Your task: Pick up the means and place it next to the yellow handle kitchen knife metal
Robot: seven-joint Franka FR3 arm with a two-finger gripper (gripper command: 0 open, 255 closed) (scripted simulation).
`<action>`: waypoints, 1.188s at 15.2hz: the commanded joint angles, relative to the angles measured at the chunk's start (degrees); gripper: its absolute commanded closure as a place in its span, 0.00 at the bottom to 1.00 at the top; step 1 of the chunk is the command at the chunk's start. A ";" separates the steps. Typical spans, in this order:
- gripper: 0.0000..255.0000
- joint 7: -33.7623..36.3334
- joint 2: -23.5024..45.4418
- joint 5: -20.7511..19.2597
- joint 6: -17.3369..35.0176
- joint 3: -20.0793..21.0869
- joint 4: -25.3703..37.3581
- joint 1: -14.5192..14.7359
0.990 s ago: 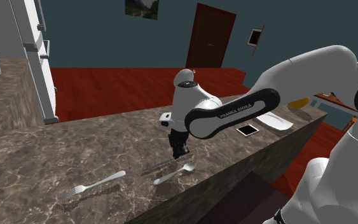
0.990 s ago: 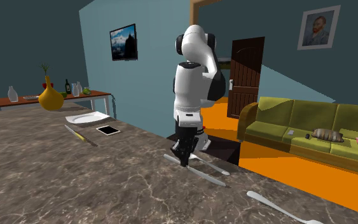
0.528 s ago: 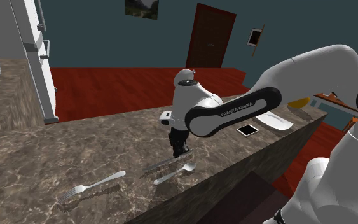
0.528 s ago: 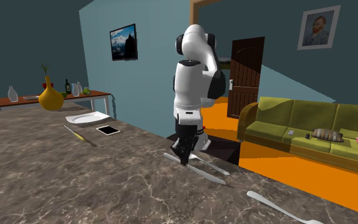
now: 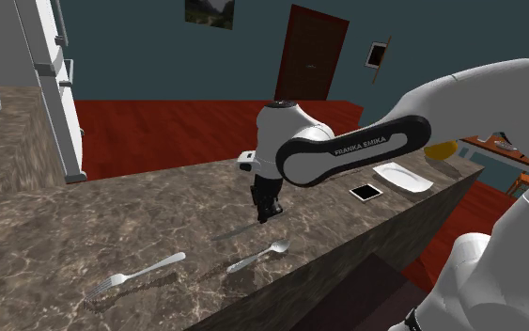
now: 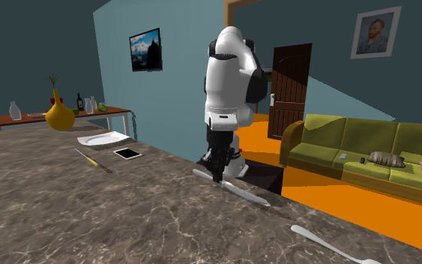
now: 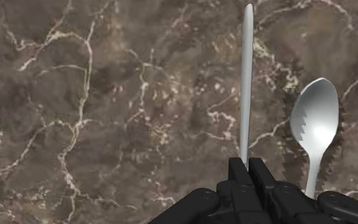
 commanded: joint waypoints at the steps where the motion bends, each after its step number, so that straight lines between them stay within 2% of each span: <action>1: 1.00 -0.22 -0.85 0.19 -1.48 -0.04 0.61 -0.02; 14: 1.00 -1.00 -4.07 0.86 -11.17 -0.16 7.14 -0.03; 18: 1.00 -6.15 -8.75 0.82 -10.46 -3.12 1.95 -2.21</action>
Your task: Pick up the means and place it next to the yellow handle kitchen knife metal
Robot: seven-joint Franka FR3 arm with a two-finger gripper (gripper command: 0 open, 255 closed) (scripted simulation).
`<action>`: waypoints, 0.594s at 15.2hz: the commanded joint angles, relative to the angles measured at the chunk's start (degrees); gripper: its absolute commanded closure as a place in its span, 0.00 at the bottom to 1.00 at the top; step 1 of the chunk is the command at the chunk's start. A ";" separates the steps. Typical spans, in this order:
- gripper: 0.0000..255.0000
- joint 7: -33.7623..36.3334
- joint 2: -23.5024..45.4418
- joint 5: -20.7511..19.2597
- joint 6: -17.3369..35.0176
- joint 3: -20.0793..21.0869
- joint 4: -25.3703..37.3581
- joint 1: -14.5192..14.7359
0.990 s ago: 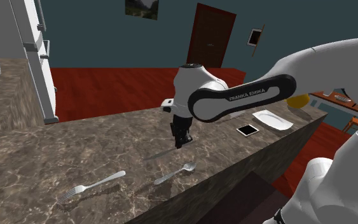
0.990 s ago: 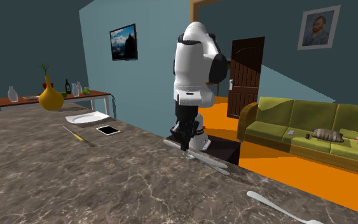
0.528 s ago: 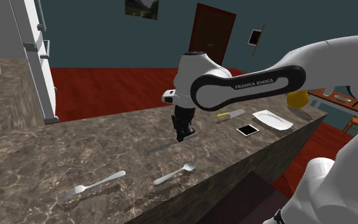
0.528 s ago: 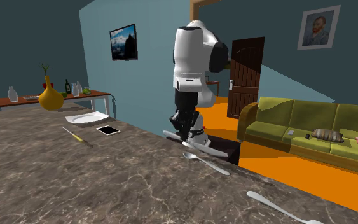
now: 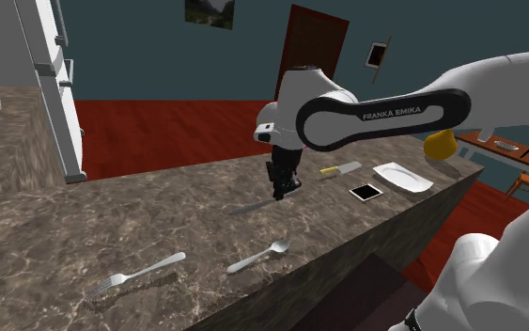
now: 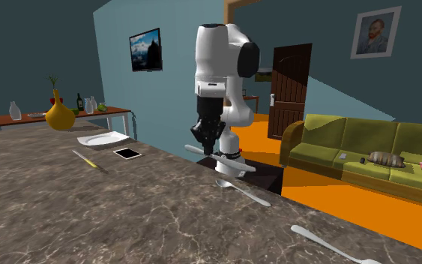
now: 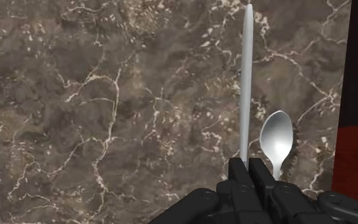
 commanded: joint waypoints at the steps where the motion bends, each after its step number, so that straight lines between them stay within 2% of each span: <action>1: 1.00 -2.81 -2.07 -0.19 0.07 -1.66 -2.05 -1.18; 9: 1.00 -13.29 -8.74 -2.27 0.64 -8.55 -8.81 -5.82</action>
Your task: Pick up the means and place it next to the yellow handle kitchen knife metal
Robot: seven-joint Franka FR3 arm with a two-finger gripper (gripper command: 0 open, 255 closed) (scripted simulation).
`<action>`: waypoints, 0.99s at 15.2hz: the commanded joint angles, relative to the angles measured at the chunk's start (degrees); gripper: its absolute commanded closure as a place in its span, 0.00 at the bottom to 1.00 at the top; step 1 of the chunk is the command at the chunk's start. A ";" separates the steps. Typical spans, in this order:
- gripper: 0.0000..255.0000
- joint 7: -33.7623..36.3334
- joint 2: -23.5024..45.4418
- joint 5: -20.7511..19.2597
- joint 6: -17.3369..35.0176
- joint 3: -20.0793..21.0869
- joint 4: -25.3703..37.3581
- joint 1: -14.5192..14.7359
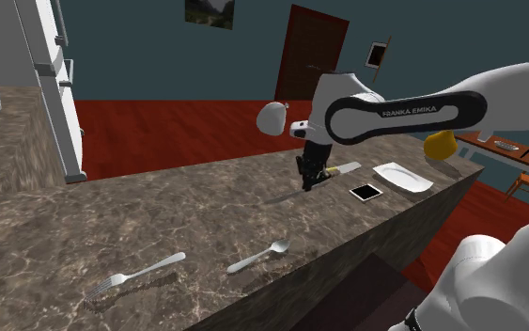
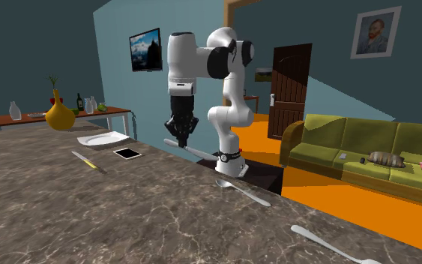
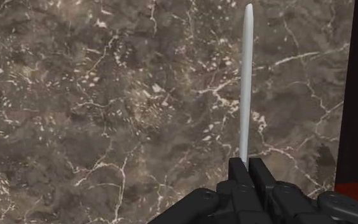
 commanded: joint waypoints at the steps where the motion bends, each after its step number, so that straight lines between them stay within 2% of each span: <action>1: 1.00 -2.86 -1.75 -0.71 -0.34 -1.89 -1.27 -1.26; 8: 1.00 -12.34 -4.22 -3.67 -0.04 -8.67 -3.33 -5.63; 15: 1.00 -22.23 -3.52 -6.28 0.49 -15.81 -2.17 -9.82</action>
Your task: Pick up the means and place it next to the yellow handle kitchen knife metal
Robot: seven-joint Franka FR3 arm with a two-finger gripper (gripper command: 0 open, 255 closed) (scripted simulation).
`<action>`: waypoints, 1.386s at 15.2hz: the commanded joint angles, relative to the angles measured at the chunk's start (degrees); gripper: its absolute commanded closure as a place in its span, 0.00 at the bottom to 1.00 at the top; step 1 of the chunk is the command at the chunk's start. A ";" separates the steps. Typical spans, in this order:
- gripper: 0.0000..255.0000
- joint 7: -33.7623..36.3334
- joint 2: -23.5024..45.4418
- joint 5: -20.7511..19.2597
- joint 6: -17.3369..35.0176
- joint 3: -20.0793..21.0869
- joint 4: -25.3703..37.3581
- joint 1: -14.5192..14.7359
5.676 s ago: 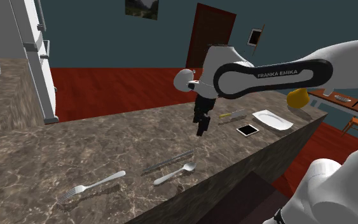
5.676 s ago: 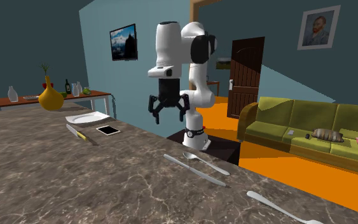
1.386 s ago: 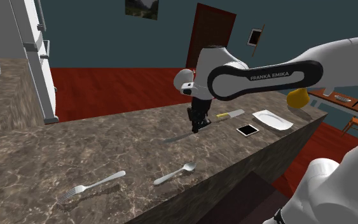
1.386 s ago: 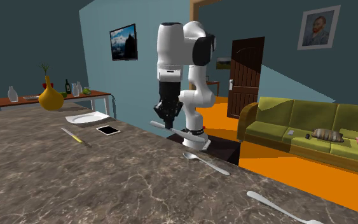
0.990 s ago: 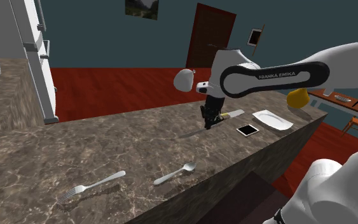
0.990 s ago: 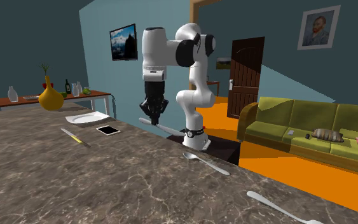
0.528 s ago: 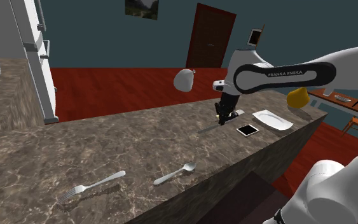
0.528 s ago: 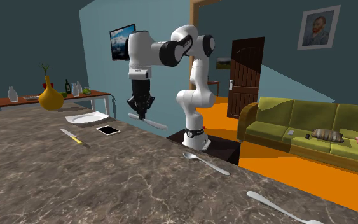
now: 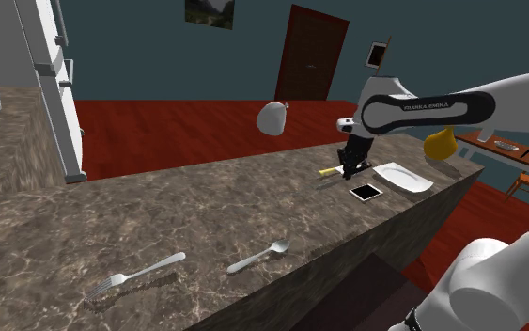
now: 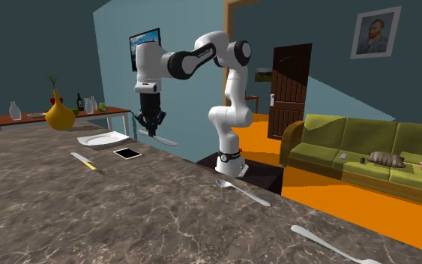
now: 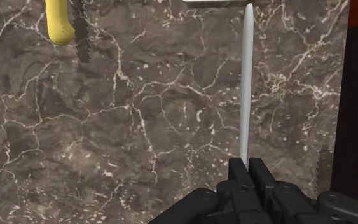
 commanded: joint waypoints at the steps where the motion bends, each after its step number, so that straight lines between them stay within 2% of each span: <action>1: 1.00 -3.15 0.76 -0.59 0.03 -2.18 1.05 -1.15; 8: 1.00 -13.07 4.81 -1.21 0.76 -9.08 5.39 -4.30; 21: 1.00 -13.44 8.79 -0.70 11.33 -10.50 -1.37 -4.31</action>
